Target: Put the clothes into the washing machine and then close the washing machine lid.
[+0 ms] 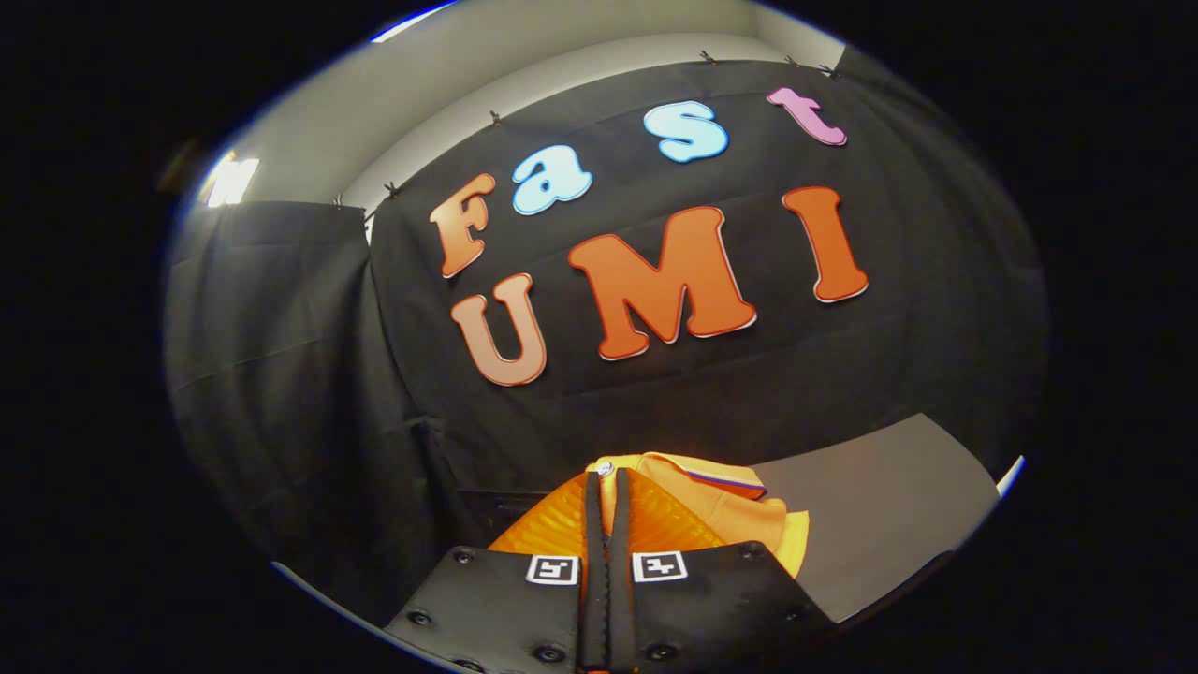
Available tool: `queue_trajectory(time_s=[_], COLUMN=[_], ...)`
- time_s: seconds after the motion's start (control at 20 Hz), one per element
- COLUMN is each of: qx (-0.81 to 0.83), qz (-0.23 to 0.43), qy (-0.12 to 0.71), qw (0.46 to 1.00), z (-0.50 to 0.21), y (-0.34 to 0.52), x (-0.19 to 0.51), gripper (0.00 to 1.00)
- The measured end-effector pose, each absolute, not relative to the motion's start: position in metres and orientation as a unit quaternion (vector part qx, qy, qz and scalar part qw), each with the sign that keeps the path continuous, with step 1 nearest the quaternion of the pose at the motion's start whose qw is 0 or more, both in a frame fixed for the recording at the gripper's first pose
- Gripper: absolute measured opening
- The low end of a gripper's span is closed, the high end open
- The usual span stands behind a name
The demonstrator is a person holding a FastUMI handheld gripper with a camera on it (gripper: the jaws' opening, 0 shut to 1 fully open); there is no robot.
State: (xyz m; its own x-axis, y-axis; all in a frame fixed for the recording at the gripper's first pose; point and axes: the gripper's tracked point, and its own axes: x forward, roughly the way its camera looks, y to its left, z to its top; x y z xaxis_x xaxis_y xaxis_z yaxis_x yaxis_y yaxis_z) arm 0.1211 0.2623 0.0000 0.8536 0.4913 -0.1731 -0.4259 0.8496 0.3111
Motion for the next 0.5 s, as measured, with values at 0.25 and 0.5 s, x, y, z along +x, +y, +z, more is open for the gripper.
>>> queue_trajectory(time_s=[0.25,0.5], qx=[0.136,0.110], qz=[0.270,0.273], qy=[0.121,0.167], qw=[0.945,0.941], z=[-0.002,-0.070], y=[0.364,0.441], x=[0.106,0.117], gripper=[0.07,0.07])
